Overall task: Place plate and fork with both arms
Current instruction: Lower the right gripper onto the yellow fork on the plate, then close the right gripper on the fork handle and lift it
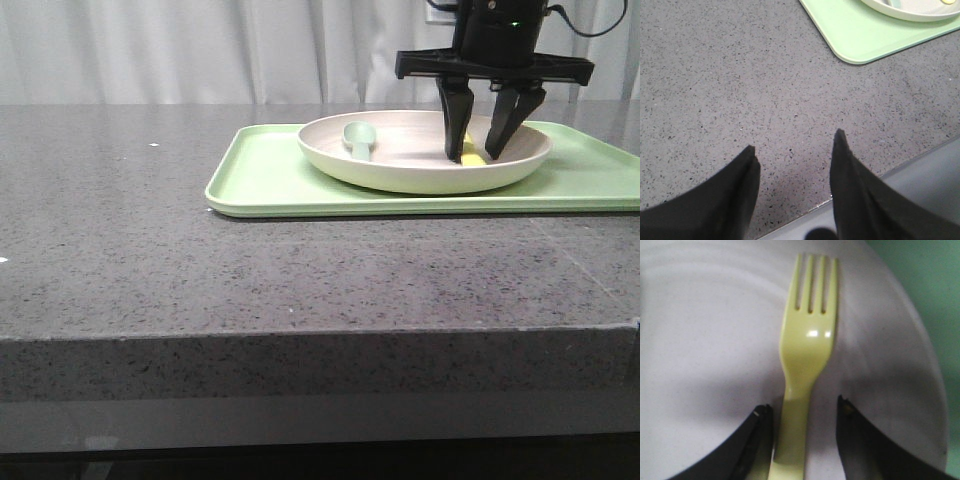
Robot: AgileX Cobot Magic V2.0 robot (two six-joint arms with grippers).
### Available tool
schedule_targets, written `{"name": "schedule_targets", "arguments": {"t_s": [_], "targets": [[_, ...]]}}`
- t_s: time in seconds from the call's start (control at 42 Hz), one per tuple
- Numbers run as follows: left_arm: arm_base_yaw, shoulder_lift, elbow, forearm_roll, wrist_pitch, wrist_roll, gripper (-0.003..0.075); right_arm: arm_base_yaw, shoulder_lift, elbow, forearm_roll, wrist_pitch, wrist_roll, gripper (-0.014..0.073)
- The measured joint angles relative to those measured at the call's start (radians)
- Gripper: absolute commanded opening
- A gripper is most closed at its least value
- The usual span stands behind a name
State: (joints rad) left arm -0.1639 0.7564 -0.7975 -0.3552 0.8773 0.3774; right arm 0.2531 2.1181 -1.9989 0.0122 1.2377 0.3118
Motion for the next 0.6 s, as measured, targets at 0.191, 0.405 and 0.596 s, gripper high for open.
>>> {"name": "schedule_targets", "arguments": {"t_s": [0.191, 0.405, 0.596], "targets": [[0.000, 0.000, 0.000, 0.000, 0.000, 0.000, 0.0334, 0.000, 0.000, 0.000, 0.001, 0.002, 0.000, 0.0339], [0.000, 0.000, 0.000, 0.000, -0.001, 0.000, 0.0334, 0.000, 0.000, 0.000, 0.004, 0.002, 0.000, 0.0256], [0.000, 0.000, 0.000, 0.000, -0.001, 0.000, 0.0326, 0.000, 0.002, 0.000, 0.018, 0.000, 0.000, 0.0150]]}}
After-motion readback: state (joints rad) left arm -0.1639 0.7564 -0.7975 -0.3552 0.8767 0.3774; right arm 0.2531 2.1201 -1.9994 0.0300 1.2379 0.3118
